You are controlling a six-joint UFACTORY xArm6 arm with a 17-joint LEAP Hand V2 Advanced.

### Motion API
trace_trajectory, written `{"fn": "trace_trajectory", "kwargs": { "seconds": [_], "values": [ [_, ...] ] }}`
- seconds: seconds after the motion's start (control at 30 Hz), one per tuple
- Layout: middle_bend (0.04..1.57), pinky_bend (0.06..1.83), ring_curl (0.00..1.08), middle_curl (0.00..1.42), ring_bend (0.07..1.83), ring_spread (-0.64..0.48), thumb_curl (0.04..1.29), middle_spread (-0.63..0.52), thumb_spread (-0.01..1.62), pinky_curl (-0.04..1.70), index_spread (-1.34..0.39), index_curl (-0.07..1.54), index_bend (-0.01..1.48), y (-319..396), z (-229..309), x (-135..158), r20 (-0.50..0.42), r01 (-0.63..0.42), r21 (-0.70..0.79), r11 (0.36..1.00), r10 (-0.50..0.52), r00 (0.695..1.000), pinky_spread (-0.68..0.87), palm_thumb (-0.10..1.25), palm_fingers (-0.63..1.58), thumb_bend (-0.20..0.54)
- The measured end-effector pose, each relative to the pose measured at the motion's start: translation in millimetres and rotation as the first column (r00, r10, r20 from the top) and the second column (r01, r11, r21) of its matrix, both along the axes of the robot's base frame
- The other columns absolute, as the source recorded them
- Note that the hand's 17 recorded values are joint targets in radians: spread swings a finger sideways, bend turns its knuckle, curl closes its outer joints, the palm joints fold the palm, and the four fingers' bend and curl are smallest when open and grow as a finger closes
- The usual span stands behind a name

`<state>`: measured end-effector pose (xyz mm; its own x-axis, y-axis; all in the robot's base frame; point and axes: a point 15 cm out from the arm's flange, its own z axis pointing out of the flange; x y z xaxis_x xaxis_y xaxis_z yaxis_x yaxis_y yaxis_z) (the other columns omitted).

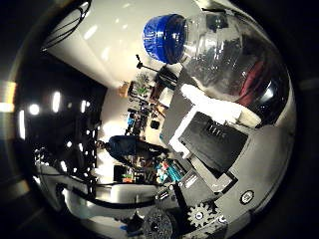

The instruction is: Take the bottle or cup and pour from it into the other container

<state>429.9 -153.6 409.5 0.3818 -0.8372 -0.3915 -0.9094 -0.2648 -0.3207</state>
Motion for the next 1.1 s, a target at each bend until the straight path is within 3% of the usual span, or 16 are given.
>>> {"fn": "trace_trajectory", "kwargs": {
  "seconds": [0.2, 0.53, 0.73, 1.1],
  "values": [
    [1.33, 1.43, 0.83, 0.87, 1.34, -0.24, 0.94, -0.15, 0.4, 0.78, -0.28, 1.03, 1.06, 39.5, 5.5, -15.1, -0.038, -0.032, -0.237, 0.971, 0.023, 0.999, -0.18, 1.15, 1.06, -0.018],
    [1.33, 1.37, 0.86, 0.87, 1.32, -0.25, 0.96, -0.15, 0.36, 0.86, -0.28, 1.04, 1.06, 111.0, 7.7, -24.8, -0.097, -0.122, -0.532, 0.838, 0.083, 0.992, -0.2, 1.14, 1.07, -0.02],
    [1.33, 1.33, 0.87, 0.87, 1.31, -0.25, 0.97, -0.15, 0.34, 0.89, -0.28, 1.04, 1.06, 160.0, -8.4, -21.6, -0.106, -0.178, -0.656, 0.733, 0.144, 0.984, -0.21, 1.14, 1.07, -0.018],
    [1.33, 1.29, 0.88, 0.88, 1.3, -0.25, 0.97, -0.15, 0.31, 0.94, -0.28, 1.05, 1.05, 207.3, -41.7, -28.5, -0.14, -0.235, -0.858, 0.457, 0.232, 0.963, -0.22, 1.12, 1.08, -0.019]
  ]
}}
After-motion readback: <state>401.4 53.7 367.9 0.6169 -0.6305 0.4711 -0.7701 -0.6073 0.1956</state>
